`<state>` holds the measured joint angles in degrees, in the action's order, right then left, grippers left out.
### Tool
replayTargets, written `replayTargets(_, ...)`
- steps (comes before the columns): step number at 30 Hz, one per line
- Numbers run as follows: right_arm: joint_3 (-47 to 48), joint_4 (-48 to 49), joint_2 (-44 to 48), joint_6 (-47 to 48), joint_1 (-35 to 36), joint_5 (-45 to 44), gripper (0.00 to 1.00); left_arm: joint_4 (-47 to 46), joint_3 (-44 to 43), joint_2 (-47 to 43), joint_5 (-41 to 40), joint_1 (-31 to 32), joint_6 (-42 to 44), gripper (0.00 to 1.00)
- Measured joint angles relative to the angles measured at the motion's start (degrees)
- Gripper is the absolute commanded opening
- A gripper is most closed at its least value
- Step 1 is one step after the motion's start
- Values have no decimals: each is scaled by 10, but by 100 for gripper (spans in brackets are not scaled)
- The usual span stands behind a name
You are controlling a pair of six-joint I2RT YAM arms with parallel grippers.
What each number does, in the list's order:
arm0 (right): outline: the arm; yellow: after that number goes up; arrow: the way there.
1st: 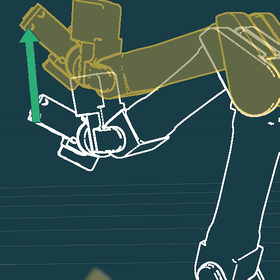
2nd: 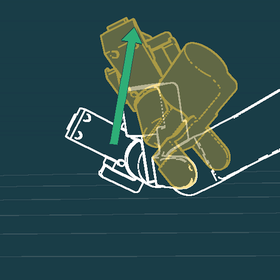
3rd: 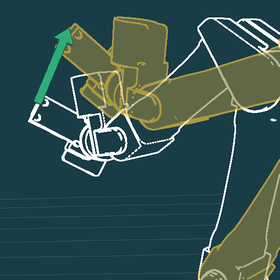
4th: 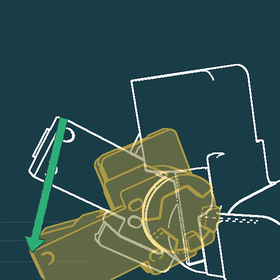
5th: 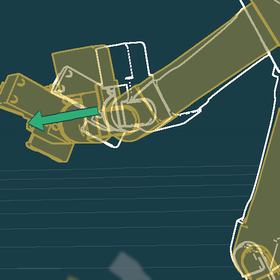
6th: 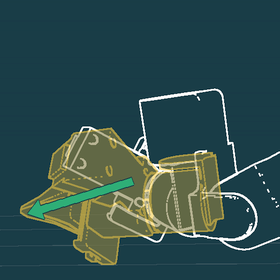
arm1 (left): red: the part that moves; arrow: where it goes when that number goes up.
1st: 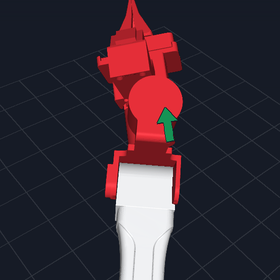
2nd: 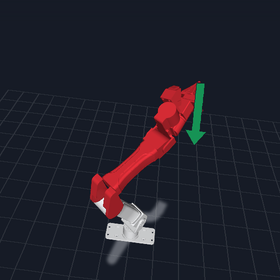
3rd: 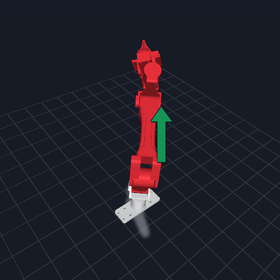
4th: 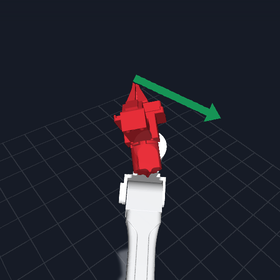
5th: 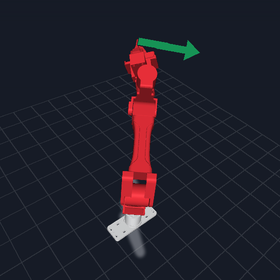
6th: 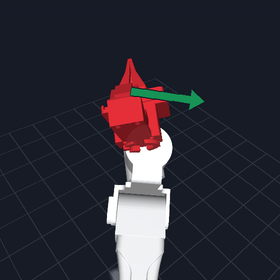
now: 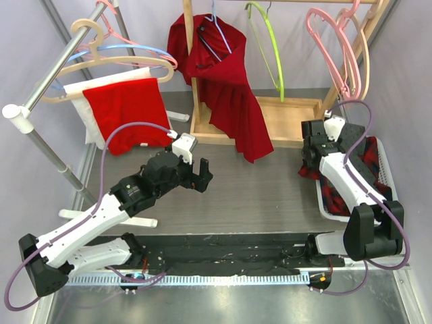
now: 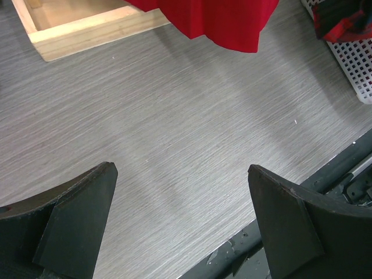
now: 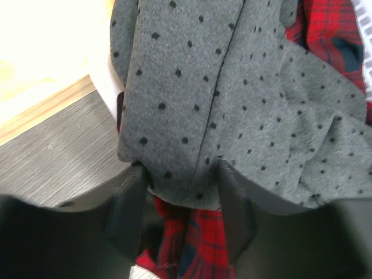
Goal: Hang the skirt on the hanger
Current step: Pick up the skirt from the bin.
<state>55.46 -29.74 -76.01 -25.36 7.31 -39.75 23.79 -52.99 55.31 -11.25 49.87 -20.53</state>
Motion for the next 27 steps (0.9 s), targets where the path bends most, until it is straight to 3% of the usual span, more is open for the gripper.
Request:
replayTargets(1,2,0,0,-2,-3,1,30,0,0,0,0,0,0,100)
replayTargets(4,7,-3,5,-5,-7,3,3,0,0,-1,0,0,0,100)
replayTargets(5,9,-5,6,-4,-7,4,1,0,0,-1,0,0,0,100)
replayTargets(11,26,-28,50,-13,-8,12,1,-4,0,-10,3,0,0,100)
replayTargets(17,43,-58,157,-21,-9,26,1,-4,0,-20,3,0,-3,100)
replayTargets(27,184,-98,264,-17,-10,85,1,-5,1,-24,3,0,-15,100)
